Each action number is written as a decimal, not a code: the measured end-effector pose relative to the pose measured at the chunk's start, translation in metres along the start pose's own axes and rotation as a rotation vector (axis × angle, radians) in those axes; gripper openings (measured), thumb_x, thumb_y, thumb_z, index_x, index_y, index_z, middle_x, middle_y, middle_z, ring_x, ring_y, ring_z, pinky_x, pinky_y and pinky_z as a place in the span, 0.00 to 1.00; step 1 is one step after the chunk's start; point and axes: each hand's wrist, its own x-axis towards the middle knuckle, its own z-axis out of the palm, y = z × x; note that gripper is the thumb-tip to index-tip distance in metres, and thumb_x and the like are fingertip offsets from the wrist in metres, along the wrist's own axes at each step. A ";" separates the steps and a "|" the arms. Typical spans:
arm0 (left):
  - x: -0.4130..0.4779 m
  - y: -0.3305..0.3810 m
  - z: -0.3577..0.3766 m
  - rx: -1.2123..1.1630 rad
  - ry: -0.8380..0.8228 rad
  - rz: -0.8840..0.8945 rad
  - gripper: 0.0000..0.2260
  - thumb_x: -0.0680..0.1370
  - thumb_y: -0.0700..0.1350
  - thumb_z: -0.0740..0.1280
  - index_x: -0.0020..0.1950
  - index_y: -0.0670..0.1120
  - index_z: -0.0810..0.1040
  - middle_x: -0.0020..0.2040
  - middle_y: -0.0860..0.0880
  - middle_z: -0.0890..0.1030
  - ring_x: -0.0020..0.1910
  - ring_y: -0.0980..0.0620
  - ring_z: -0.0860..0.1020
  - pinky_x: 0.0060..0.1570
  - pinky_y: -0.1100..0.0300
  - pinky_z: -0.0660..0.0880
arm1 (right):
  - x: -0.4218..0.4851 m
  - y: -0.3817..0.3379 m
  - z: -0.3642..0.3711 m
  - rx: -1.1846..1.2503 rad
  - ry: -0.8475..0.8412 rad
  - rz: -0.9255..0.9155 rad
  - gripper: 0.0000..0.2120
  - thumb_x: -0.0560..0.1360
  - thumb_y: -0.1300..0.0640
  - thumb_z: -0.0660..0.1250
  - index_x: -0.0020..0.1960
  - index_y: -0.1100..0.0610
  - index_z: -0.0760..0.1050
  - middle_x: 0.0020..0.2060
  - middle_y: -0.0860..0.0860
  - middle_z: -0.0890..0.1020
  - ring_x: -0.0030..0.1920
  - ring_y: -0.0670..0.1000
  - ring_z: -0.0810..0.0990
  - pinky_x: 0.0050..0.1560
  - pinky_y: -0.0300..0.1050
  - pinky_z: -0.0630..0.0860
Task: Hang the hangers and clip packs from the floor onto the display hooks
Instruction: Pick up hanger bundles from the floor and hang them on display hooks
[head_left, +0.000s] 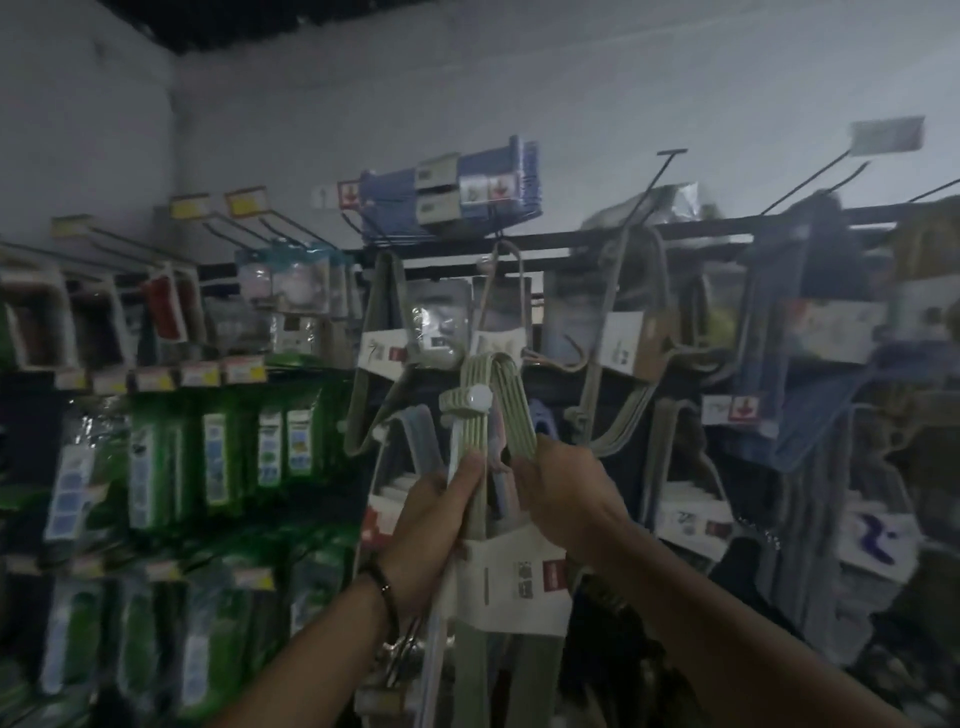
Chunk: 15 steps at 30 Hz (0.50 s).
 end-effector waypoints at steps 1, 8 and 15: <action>0.009 0.002 0.009 0.036 -0.005 0.003 0.33 0.71 0.78 0.64 0.52 0.52 0.88 0.50 0.45 0.89 0.50 0.45 0.88 0.47 0.55 0.85 | 0.003 0.011 -0.007 0.023 0.006 0.007 0.11 0.86 0.48 0.57 0.54 0.54 0.72 0.43 0.54 0.82 0.42 0.58 0.82 0.41 0.52 0.81; 0.051 0.022 0.042 0.285 0.163 0.148 0.17 0.75 0.78 0.51 0.36 0.80 0.76 0.33 0.75 0.78 0.34 0.78 0.77 0.44 0.65 0.70 | 0.024 0.045 -0.040 0.004 0.092 -0.111 0.12 0.86 0.45 0.55 0.62 0.49 0.72 0.43 0.51 0.83 0.41 0.56 0.84 0.43 0.58 0.84; 0.083 0.017 -0.002 0.419 0.200 0.128 0.35 0.73 0.81 0.52 0.40 0.55 0.86 0.36 0.52 0.87 0.35 0.56 0.85 0.37 0.60 0.77 | 0.042 0.036 -0.030 0.085 0.104 -0.201 0.09 0.86 0.47 0.56 0.52 0.48 0.73 0.41 0.49 0.82 0.38 0.51 0.83 0.42 0.58 0.84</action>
